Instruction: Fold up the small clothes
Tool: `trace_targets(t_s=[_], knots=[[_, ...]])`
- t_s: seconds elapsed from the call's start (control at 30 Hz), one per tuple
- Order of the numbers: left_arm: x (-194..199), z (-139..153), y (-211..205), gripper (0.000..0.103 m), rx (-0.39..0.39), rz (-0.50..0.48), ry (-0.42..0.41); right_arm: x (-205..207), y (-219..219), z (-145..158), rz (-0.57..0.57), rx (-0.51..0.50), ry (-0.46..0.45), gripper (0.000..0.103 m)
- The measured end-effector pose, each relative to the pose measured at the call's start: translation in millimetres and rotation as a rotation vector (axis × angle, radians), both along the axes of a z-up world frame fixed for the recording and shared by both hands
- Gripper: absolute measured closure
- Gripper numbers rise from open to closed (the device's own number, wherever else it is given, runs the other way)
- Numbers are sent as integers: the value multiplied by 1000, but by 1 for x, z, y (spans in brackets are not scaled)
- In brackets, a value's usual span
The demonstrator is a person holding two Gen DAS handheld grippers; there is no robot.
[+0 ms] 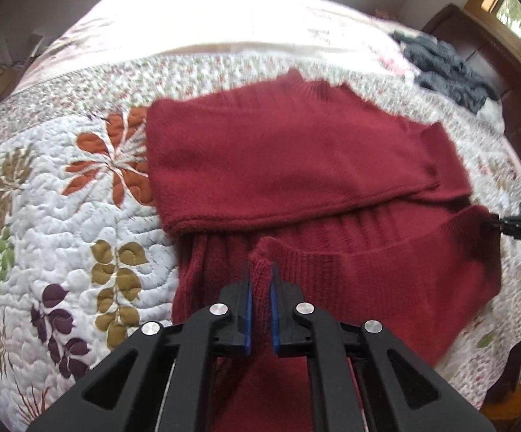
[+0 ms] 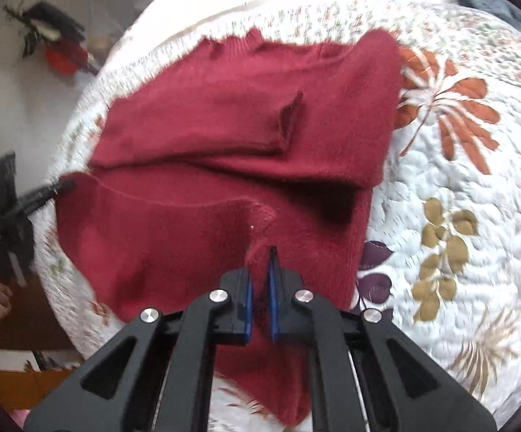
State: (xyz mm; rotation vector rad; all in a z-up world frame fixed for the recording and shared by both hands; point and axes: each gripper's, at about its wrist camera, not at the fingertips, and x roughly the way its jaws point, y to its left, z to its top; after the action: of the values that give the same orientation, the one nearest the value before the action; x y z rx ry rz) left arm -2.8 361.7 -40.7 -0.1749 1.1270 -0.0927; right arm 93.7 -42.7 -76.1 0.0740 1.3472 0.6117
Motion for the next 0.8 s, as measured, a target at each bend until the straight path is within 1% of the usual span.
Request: trace_targets(t_s=[0.13,0.2,0.3,0.47,0.53,0.67,0.73,0.8], knots=[[-3,32,2,96,-7,26,-75,1,-15,35,-78,86,-30,98],[0,47,4,96,-11,40,-119,5,-18,48,-103,107,-56,98],[13,73,9,96,-16,69,-205,17,-25,73,-151,156,-109,98],[42,98,13,96,1,74,-297,51,-27,99,-190,186,-189,98],[62,102,18,96,2,78,-322,66,-25,105,-193,195,-210,98],[101,100,29,96,-13,116,-340,100,-17,105,-193,170,-237,98],[123,93,36,96,-7,140,-340,122,-11,100,-193,145,-252,98],[142,83,43,96,-15,164,-326,140,-8,91,-201,123,-247,98]])
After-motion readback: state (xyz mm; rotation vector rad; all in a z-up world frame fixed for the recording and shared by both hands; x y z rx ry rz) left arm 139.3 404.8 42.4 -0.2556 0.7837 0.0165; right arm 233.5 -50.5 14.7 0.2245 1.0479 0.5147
